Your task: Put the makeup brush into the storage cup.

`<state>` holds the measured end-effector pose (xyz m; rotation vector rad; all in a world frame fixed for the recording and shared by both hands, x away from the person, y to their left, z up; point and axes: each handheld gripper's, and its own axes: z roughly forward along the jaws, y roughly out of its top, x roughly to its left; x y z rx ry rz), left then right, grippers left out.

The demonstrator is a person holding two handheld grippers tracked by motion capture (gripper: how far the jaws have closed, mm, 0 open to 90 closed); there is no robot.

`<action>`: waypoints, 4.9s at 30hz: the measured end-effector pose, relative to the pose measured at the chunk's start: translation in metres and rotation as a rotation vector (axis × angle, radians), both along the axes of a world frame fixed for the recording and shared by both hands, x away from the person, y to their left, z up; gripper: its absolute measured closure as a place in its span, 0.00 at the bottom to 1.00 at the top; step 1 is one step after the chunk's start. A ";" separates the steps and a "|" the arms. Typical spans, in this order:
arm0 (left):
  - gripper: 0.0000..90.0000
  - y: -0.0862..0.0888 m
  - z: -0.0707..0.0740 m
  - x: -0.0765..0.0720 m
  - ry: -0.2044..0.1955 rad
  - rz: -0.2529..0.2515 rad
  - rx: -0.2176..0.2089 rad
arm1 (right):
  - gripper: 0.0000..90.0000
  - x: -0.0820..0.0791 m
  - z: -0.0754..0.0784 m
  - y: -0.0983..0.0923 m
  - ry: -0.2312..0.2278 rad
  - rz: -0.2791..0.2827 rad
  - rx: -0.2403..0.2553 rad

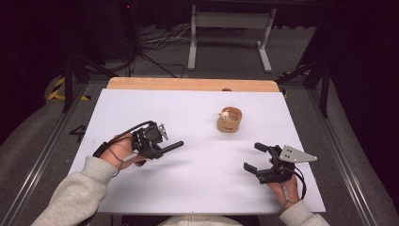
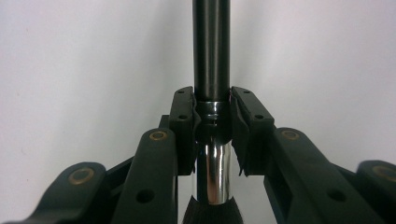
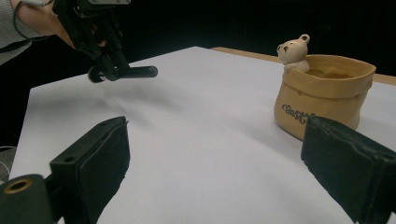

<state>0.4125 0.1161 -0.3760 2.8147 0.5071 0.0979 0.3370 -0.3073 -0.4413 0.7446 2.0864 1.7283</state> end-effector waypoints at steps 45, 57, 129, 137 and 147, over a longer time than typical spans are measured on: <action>0.80 -0.073 0.040 -0.025 -0.048 -0.293 -0.062 | 0.12 0.002 0.027 0.047 -0.099 0.184 -0.100; 0.80 -0.084 0.038 -0.032 -0.050 -0.354 -0.048 | 0.17 0.007 0.033 0.069 -0.109 0.265 -0.128; 0.80 -0.095 0.022 -0.038 -0.012 -0.407 0.041 | 0.83 0.031 0.029 0.115 0.014 0.561 -0.344; 0.79 -0.094 0.023 -0.036 0.007 -0.401 0.035 | 0.83 0.033 0.029 0.114 0.032 0.569 -0.330; 0.66 -0.080 0.029 -0.031 0.005 -0.369 0.009 | 0.83 0.035 0.035 0.107 0.038 0.562 -0.300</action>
